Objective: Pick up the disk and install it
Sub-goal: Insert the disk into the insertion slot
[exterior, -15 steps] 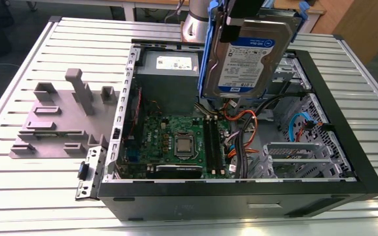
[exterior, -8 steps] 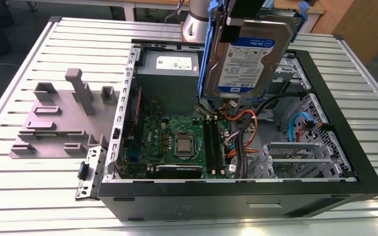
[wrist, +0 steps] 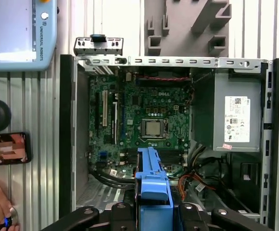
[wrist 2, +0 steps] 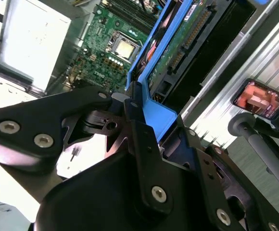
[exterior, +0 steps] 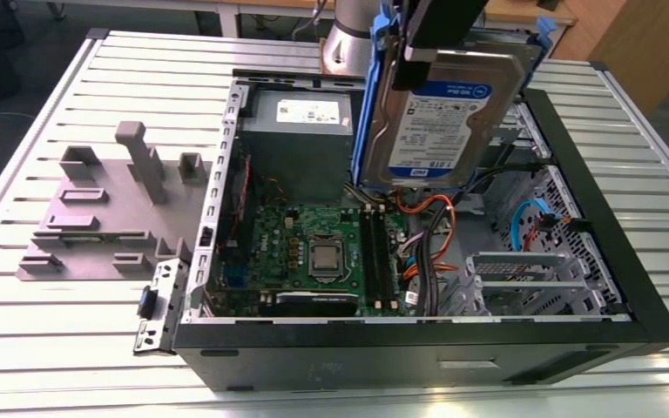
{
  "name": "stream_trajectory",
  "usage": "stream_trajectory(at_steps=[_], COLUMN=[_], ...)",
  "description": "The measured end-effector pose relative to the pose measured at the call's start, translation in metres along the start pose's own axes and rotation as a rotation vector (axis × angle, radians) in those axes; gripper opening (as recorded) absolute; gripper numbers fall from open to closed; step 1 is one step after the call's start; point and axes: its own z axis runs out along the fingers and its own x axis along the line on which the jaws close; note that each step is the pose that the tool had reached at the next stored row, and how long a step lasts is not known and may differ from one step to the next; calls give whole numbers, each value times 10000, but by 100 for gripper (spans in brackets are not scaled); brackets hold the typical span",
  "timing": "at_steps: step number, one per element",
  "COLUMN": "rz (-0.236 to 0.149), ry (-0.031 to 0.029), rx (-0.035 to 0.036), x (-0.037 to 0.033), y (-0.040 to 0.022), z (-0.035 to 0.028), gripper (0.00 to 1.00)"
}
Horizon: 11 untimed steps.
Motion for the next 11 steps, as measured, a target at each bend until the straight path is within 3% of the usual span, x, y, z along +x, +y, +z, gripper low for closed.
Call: stream_trajectory(at_steps=[2, 7, 11], rz=[0, 0, 1], ry=[-2, -1, 1], rx=[0, 0, -1], x=[12, 12, 12], y=[-20, -200, -220], z=[7, 16, 19], gripper=[36, 36, 36])
